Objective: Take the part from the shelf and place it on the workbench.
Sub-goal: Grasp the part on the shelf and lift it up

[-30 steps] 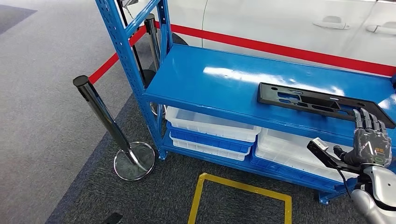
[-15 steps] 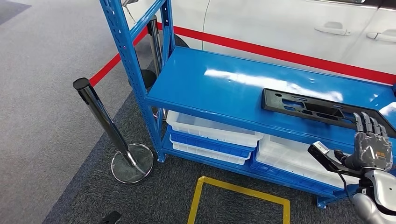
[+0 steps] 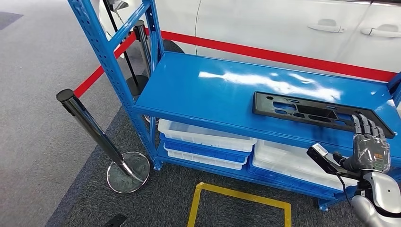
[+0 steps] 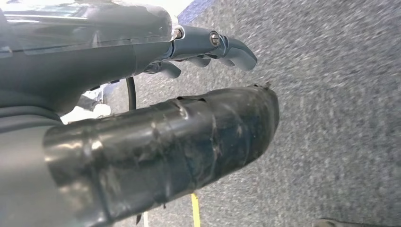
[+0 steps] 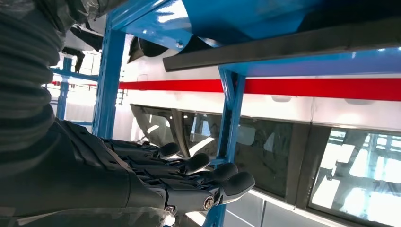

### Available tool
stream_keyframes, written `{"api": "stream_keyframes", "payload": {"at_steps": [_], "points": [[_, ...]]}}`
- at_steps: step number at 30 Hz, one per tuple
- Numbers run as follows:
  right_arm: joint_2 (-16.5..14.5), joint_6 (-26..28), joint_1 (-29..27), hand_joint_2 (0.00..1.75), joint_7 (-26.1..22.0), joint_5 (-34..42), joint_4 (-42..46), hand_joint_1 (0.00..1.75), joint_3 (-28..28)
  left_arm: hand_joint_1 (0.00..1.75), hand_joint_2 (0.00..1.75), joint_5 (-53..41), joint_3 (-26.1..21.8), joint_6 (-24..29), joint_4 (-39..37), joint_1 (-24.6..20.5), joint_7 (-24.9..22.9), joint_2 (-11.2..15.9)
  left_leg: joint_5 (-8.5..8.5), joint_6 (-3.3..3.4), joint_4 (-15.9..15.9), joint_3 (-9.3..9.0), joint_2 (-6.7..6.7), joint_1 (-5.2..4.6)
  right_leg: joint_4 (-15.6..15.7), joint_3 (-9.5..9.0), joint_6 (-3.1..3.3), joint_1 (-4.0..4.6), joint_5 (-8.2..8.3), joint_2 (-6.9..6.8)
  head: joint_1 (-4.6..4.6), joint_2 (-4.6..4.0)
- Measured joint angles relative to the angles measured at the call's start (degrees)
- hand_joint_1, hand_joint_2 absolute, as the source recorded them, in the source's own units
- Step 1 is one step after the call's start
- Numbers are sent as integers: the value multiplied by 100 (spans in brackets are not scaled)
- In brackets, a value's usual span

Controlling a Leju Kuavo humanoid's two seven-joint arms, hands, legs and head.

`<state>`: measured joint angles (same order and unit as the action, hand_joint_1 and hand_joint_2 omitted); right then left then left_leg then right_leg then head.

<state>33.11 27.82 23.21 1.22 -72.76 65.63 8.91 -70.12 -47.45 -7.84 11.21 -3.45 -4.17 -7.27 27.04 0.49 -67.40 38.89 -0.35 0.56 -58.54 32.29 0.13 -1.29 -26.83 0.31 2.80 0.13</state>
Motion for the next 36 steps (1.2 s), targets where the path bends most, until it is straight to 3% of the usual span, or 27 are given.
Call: {"api": "stream_keyframes", "payload": {"at_steps": [2, 7, 9, 11, 12, 13, 15, 17, 20, 23, 24, 26, 27, 28, 29, 31, 32, 34, 36], "points": [[-35, -8, 9, 175, 0, -9, -3, 0, 4, 0, 0, 1, 1, 1, -1, -6, -3, 1, -262, 34, 635, -253, 13, -13, -29, -31, -56, 20, -65, 14, -2, 0], [-90, -52, 23, 175, 26, -33, -4, 0, 14, 0, 0, 2, 4, -3, -4, -25, -33, -4, -235, 180, 867, -375, 31, -11, -95, -7, -191, 19, -152, 6, -16, 0], [-101, -86, 45, 175, 36, -48, -10, 0, 15, 0, 0, 2, 4, -10, -4, -33, -39, -4, -226, 244, 917, -438, 30, 3, -612, 263, -225, 5, -379, -4, -31, 0], [-120, -109, 41, 175, 45, -67, -26, 0, 20, 0, 0, 2, 4, -17, -4, -44, -39, -2, -192, 282, 918, -465, 31, -9, -1363, 725, -251, 0, -614, -4, -35, 0], [-133, -111, 27, 175, 49, -74, -34, 0, 26, 0, 0, 2, 4, -20, -4, -47, -39, -2, -170, 289, 913, -482, 35, -16, -1581, 896, -256, -3, -615, -5, -36, 0], [-145, -110, 15, 175, 52, -77, -41, 0, 32, 0, 0, 2, 4, -23, -4, -45, -39, -2, -145, 291, 908, -508, 38, -23, -1585, 961, -253, -3, -502, -6, -36, 0], [-156, -105, 7, 175, 67, -83, -47, 0, 42, 0, 0, 2, 4, -25, -4, -43, -36, -4, -84, 280, 901, -593, 43, -37, -956, 752, -210, 6, -13, -13, -37, 0], [-162, -100, 16, 175, 89, -82, -50, 0, 45, 0, 0, 2, 5, -21, -5, -47, -23, -11, -28, 248, 900, -658, 45, -58, -257, 436, -139, 50, 283, -38, -37, -1], [-170, -98, 28, 175, 105, -81, -53, 0, 52, 0, 0, 2, 7, -18, -7, -61, 3, -22, 6, 165, 915, -667, 34, -56, 2, 308, -67, 109, 258, -52, -30, 0], [-173, -86, 10, 175, 107, -68, -54, 0, 55, 0, 0, 1, 7, -16, -5, -68, 6, -23, 143, 65, 728, -622, 20, -47, 115, 195, 24, 58, 261, -47, -18, 0], [-175, -79, 3, 175, 100, -61, -56, 0, 56, 0, 0, 0, 8, -16, -5, -70, 6, -22, 272, 41, 456, -493, 23, -42, 146, 151, 54, 40, 254, -52, -12, 0], [-186, -72, -12, 175, 78, -43, -71, 0, 57, 0, 0, -2, 10, -16, -6, -66, 7, -20, 566, 9, -314, -66, 26, -28, 154, 106, 86, 46, 215, -54, -4, 0], [-195, -72, -26, 175, 70, -34, -83, 0, 58, 0, 0, -2, 10, -16, -7, -60, 6, -19, 628, -4, -616, 130, 26, -22, 151, 84, 89, 47, 193, -50, -4, 0], [-205, -73, -40, 175, 65, -29, -96, 0, 60, 0, 0, -3, 11, -16, -7, -52, 4, -18, 576, -13, -725, 237, 25, -17, 147, 58, 84, 47, 169, -44, -4, 0], [-214, -74, -51, 175, 63, -26, -110, 0, 61, 0, 0, -4, 12, -16, -7, -44, 3, -18, 405, -14, -601, 226, 24, -12, 141, 25, 74, 47, 142, -37, -3, 0], [-227, -80, -58, 175, 63, -26, -132, 0, 62, 0, 0, -7, 13, -17, -7, -40, 1, -12, -78, 11, 165, -64, 25, -6, 124, -48, 43, 46, 76, -28, -4, 0], [-230, -87, -50, 175, 63, -26, -143, 0, 62, 0, 0, -10, 15, -21, -7, -45, 1, -9, -232, 32, 539, -224, 27, -13, 107, -67, 15, 59, 42, -23, -7, 0], [-235, -102, -30, 175, 63, -26, -163, 0, 64, 0, 0, -14, 22, -35, -7, -58, 2, -7, -295, 86, 882, -363, 34, -29, 92, -67, -46, 79, 2, -19, -10, 0], [-238, -109, -13, 175, 64, -26, -178, 0, 70, 0, 0, -16, 33, -45, -7, -69, 2, -9, -277, 147, 911, -380, 42, -34, 98, -68, -107, 79, -17, -21, -8, 0]]}}
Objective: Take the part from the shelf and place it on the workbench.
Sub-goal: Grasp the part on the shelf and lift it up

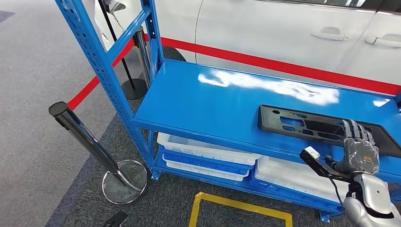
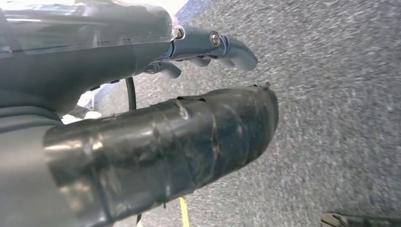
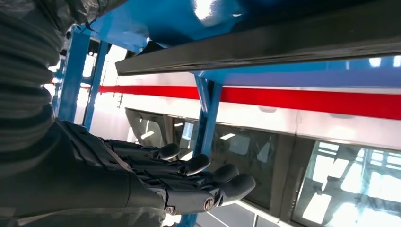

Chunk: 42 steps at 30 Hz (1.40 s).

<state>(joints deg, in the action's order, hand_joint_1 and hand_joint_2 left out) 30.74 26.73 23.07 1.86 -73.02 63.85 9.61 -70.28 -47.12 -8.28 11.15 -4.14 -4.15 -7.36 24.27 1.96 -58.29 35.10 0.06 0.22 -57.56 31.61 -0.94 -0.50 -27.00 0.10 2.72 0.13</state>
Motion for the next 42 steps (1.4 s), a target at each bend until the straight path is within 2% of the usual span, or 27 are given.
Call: {"api": "stream_keyframes", "payload": {"at_steps": [2, 3, 5, 6, 7, 8, 9, 11, 12, 14, 17, 19, 21, 22, 23, 24, 26, 27, 30, 32, 34, 36, 37, 38, 39, 40, 42], "points": [[1, -6, 19, 175, 1, -1, -13, 0, 5, 0, 0, -1, 8, -2, 0, -7, 1, -2, -1, 65, 53, -53, 3, 15, -157, 50, -54, -17, -94, -5, -8, 0], [1, -13, 34, 175, 2, -2, -26, 0, 6, 0, 0, -2, 11, -3, 0, -13, 1, -2, 3, 96, 76, -83, 2, 25, -406, 173, -80, -24, -215, -5, -13, 0], [-6, -34, 50, 175, 10, -14, -72, 0, 11, 0, 0, -4, 16, -5, 0, -21, 3, -1, 36, 140, 80, -112, 2, 19, -1164, 605, -117, -34, -517, -7, -19, 0], [-16, -48, 46, 175, 19, -27, -106, 0, 21, 0, 0, -6, 19, -7, 0, -22, 4, 1, 57, 150, 76, -126, 5, 14, -1497, 824, -129, -38, -596, -7, -19, 0], [-30, -59, 40, 175, 28, -44, -145, 0, 32, 0, 0, -9, 21, -9, 0, -22, 4, 1, 83, 153, 69, -148, 9, 9, -1650, 961, -132, -41, -559, -8, -18, 0], [-45, -67, 37, 175, 34, -61, -185, 0, 44, 0, 0, -10, 24, -13, 0, -22, 5, 1, 114, 151, 59, -180, 15, 7, -1590, 992, -126, -42, -409, -8, -19, 0], [-57, -70, 42, 175, 38, -73, -219, 0, 55, 0, 0, -10, 28, -15, 0, -23, 6, 1, 151, 142, 49, -224, 20, 5, -1302, 904, -109, -40, -161, -8, -19, 0], [-73, -70, 68, 175, 40, -83, -275, 0, 66, 0, 0, -10, 43, -19, 0, -28, 9, -3, 231, 111, 29, -301, 27, -8, -521, 590, -53, -14, 269, -13, -20, 0], [-77, -70, 87, 175, 41, -83, -297, 0, 70, 0, 0, -10, 51, -20, 0, -33, 10, -4, 262, 87, 23, -322, 28, -15, -251, 471, -25, 5, 359, -17, -19, 0], [-86, -69, 112, 175, 43, -84, -331, 0, 79, 0, 0, -11, 65, -23, 0, -41, 11, -7, 299, 31, 29, -339, 27, -24, -91, 395, 18, 41, 324, -15, -15, 0], [-94, -65, 126, 175, 48, -85, -358, 0, 87, 0, 0, -12, 72, -23, 0, -51, 11, -7, 408, -66, -76, -335, 19, -24, -2, 308, 100, -3, 292, -4, -8, 0], [-109, -63, 139, 175, 49, -85, -374, 0, 91, 0, 0, -12, 75, -21, 0, -56, 11, -3, 660, -117, -631, -65, 17, -9, 36, 234, 158, -24, 264, -13, 1, 0], [-133, -65, 144, 175, 49, -87, -396, 0, 97, 0, 0, -13, 80, -21, 0, -55, 11, 1, 916, -147, -1393, 389, 16, 3, 34, 189, 186, -23, 217, -16, 7, 0], [-148, -66, 143, 175, 49, -92, -411, 0, 105, 0, 0, -14, 81, -21, 0, -50, 11, 2, 916, -157, -1601, 549, 15, 6, 33, 161, 188, -21, 191, -14, 8, 0], [-160, -67, 143, 175, 49, -98, -427, 0, 117, 0, 0, -15, 83, -22, 0, -46, 11, 3, 796, -160, -1595, 608, 15, 8, 31, 126, 185, -21, 162, -11, 8, 0], [-174, -68, 145, 175, 48, -108, -446, 0, 131, 0, 0, -17, 84, -22, 0, -45, 11, 4, 568, -154, -1359, 552, 15, 9, 27, 80, 177, -22, 128, -7, 8, 0], [-208, -70, 174, 175, 47, -137, -507, 0, 171, 0, 0, -18, 87, -24, 0, -45, 8, 8, 83, -115, -561, 254, 16, -1, 13, -3, 142, -11, 51, 0, 6, 0], [-225, -76, 202, 175, 45, -155, -553, 0, 197, 0, 0, -18, 89, -29, 0, -49, 4, 9, -41, -89, -249, 127, 17, -7, 2, -23, 115, 0, 19, 6, 5, 0], [-271, -97, 301, 175, 41, -193, -741, 0, 290, 0, 0, -23, 101, -57, 0, -67, -7, 7, -36, -15, -4, 23, 22, -19, 6, -36, 32, 21, -27, 15, 4, 0], [-302, -106, 364, 175, 39, -205, -887, 78, 361, 0, 0, -25, 106, -79, 0, -79, -11, 3, -34, 52, 47, -27, 22, -1, -61, -26, -25, 6, -92, 6, 0, 0], [-342, -134, 445, 175, 18, -200, -1063, 165, 434, 0, 0, -17, 108, -96, 0, -98, -1, 3, -30, 114, 88, -80, 18, 18, -523, 199, -76, -17, -317, 0, -3, 0], [-396, -155, 500, 175, -39, -145, -1253, 175, 514, 0, 0, 6, 108, -107, 0, -117, 25, 5, -4, 149, 84, -93, 18, 15, -1288, 639, -115, -37, -592, 0, -2, 0], [-425, -153, 516, 175, -77, -105, -1331, 175, 554, 0, 0, 18, 108, -112, 0, -119, 35, 5, 13, 155, 78, -102, 20, 13, -1552, 823, -130, -46, -628, -1, -2, 0], [-454, -147, 532, 175, -108, -72, -1394, 175, 592, 0, 0, 27, 108, -117, 0, -118, 42, 5, 35, 155, 69, -119, 22, 11, -1624, 917, -138, -55, -555, -2, -3, 0], [-480, -140, 554, 175, -131, -43, -1446, 175, 626, 0, 0, 39, 108, -122, 0, -116, 46, 5, 61, 147, 57, -145, 24, 11, -1457, 891, -136, -62, -365, -3, -3, 0], [-503, -135, 579, 175, -145, -17, -1486, 175, 653, 0, 0, 55, 108, -133, 0, -117, 46, 4, 93, 134, 44, -179, 25, 12, -1095, 760, -122, -68, -105, -5, -4, 0], [-540, -124, 628, 175, -157, 30, -1544, 175, 699, 0, 87, 101, 107, -158, 0, -121, 51, 3, 154, 89, 13, -224, 26, 1, -358, 442, -69, -54, 239, -7, -3, 0]]}}
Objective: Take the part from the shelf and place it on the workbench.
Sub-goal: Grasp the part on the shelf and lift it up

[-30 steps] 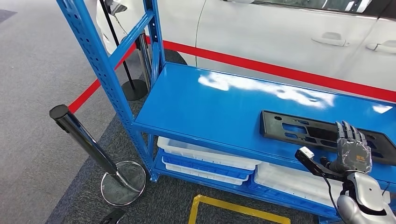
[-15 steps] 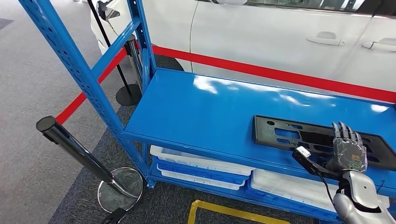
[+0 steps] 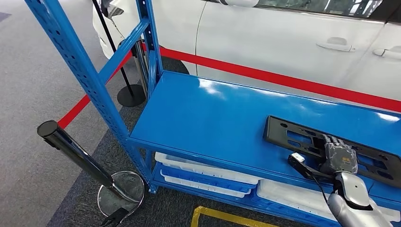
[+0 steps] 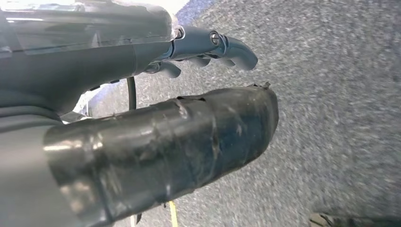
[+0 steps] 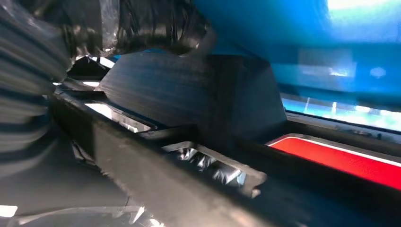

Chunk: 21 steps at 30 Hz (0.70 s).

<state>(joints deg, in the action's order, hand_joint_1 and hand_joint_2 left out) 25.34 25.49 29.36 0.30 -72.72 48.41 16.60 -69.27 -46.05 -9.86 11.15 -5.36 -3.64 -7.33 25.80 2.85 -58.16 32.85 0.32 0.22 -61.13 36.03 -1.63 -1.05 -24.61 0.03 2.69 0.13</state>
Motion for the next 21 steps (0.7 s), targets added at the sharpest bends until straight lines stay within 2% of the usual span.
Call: {"api": "stream_keyframes", "payload": {"at_steps": [1, 2, 5, 12, 15, 16, 19, 21], "points": [[-16, 10, 24, 175, -4, 22, -15, 175, 25, 0, 131, 19, 0, -9, 0, -1, 10, 0, 21, -22, -17, -3, 0, -9, 212, -94, 19, 13, 60, 0, 3, 0], [-31, 21, 43, 175, -8, 45, -25, 175, 49, 0, 175, 35, 0, -8, 0, 0, 25, 1, 31, -21, -27, 3, 0, -20, 287, -130, 22, 23, 48, 2, 7, 0], [-57, 40, 37, 175, 3, 117, -35, 175, 86, 0, 175, 65, 0, 33, 0, 14, 73, 6, 35, -2, -28, 6, -1, -14, 313, -137, 11, 43, 52, 9, 9, 0], [-57, 44, -42, 175, 53, 187, 146, 175, 97, 0, 175, 94, 0, 68, 0, 37, 184, 8, 28, -78, 27, -38, -3, 8, 308, -149, 70, 68, 30, 10, 9, 0], [-57, 39, -71, 175, 63, 191, 204, 175, 98, 0, 44, 96, 0, 68, 0, 41, 196, 8, 25, -100, 29, -38, -3, 16, 306, -149, 78, 76, 31, 10, 9, 0], [-57, 39, -82, 175, 68, 196, 220, 175, 98, 0, 44, 97, 0, 69, 0, 41, 198, 8, 24, -101, 29, -38, -3, 16, 306, -149, 78, 79, 31, 11, 9, 0], [-25, 40, -150, 175, 79, 232, 321, 175, 98, 0, 175, 113, 0, 82, 0, 46, 217, 8, 23, -102, 29, -38, -3, 16, 306, -151, 78, 85, 31, 9, 8, 0], [14, 38, -221, 175, 80, 269, 445, 175, 97, 0, 175, 124, 0, 88, 0, 54, 230, 8, 23, -102, 28, -38, -3, 16, 306, -152, 78, 84, 31, 9, 7, 0]]}}
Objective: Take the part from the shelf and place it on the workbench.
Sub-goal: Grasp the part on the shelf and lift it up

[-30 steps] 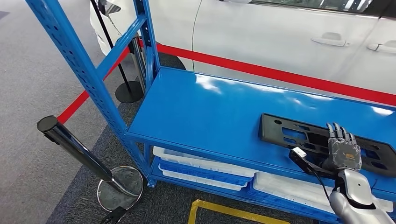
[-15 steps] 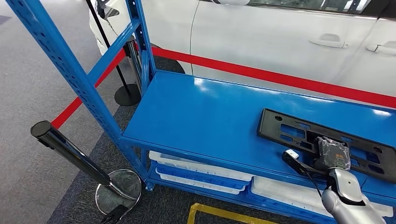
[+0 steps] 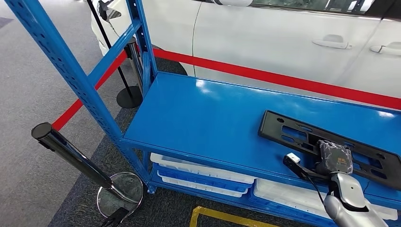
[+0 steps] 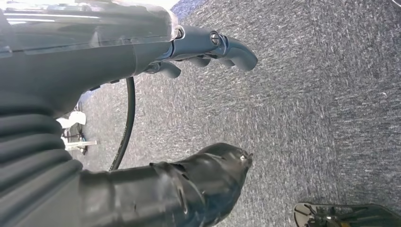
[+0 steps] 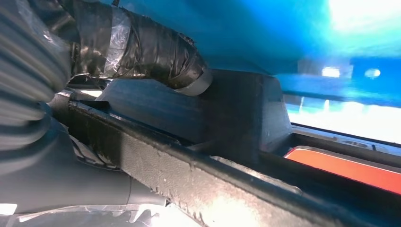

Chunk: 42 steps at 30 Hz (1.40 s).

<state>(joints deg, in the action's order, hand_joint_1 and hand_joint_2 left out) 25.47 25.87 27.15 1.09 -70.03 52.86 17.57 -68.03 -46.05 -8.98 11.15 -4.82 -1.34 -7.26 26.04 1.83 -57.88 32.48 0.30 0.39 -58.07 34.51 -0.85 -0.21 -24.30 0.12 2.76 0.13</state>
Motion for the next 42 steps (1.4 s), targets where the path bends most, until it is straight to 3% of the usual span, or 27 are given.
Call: {"api": "stream_keyframes", "payload": {"at_steps": [8, 14, 23, 28, 30, 33, 34, 35, 37, 39, 40, 42], "points": [[253, -101, -246, 175, -415, 826, 887, 175, -160, 0, 175, 124, -3, 190, 0, 63, -14, 0, 8, -1, -3, 4, -3, -10, 1, 1, -3, -18, 1, 2, 0, 0], [582, -710, 53, 175, -811, 1646, 2011, 175, -515, 0, 175, 207, -22, 260, 0, 158, -7, 0, 8, 1, -5, 11, -8, -23, 2, 10, -10, -32, 5, 3, -1, 0], [837, -704, 282, 175, -916, 1657, 3145, 175, -651, 0, 175, 204, -51, 375, 0, 182, -241, -1, 29, 39, -52, 36, 4, -49, 2, 13, -34, -62, 6, -8, 3, 0], [918, -693, 330, 175, -922, 1622, 3488, 175, -714, 0, 175, 204, -60, 378, 0, 176, -261, -2, 6, 110, -12, 24, 0, -37, 20, 1, -99, -65, 11, -10, 0, 0], [959, -691, 344, 175, -923, 1613, 3560, 175, -732, 0, 175, 204, -61, 378, 0, 171, -261, -5, -43, 164, 78, -26, -12, 1, -195, 86, -127, -65, -152, -9, -6, 0], [982, -685, 337, 175, -925, 1610, 3592, 175, -750, 0, 175, 202, -61, 378, 0, 168, -261, -10, -66, 191, 95, -43, -32, 14, -1223, 575, -176, -95, -660, -6, -9, 0], [984, -681, 322, 175, -928, 1606, 3593, 175, -752, 0, 175, 202, -61, 379, 0, 168, -261, -12, -64, 188, 82, -40, -36, 17, -1477, 702, -197, -113, -718, -8, -8, 0], [987, -675, 309, 175, -938, 1602, 3598, 175, -752, 0, 175, 198, -61, 380, 0, 168, -261, -13, -59, 177, 63, -36, -39, 23, -1534, 734, -218, -136, -665, -9, -8, 0], [1014, -646, 293, 175, -984, 1597, 3639, 175, -754, 0, 175, 183, -62, 386, 0, 165, -261, -14, -20, 135, 1, -25, -32, 44, -1009, 470, -258, -189, -303, -18, -9, 0], [1054, -621, 277, 175, -1045, 1617, 3711, 175, -762, 0, 175, 159, -62, 393, 0, 160, -261, -13, 33, 63, -79, 10, -16, 50, -376, 141, -254, -192, -65, -6, -9, 0], [1075, -617, 260, 175, -1069, 1640, 3748, 175, -768, 0, 175, 144, -62, 399, 0, 158, -261, -13, 48, 28, -112, 26, -8, 46, -215, 63, -225, -178, -37, 3, -11, 0], [1103, -629, 221, 175, -1102, 1698, 3810, 175, -777, 0, 175, 111, -61, 408, 0, 158, -261, -15, 45, -39, -133, 55, 5, 38, -190, 84, -132, -140, -40, 21, -7, 0]]}}
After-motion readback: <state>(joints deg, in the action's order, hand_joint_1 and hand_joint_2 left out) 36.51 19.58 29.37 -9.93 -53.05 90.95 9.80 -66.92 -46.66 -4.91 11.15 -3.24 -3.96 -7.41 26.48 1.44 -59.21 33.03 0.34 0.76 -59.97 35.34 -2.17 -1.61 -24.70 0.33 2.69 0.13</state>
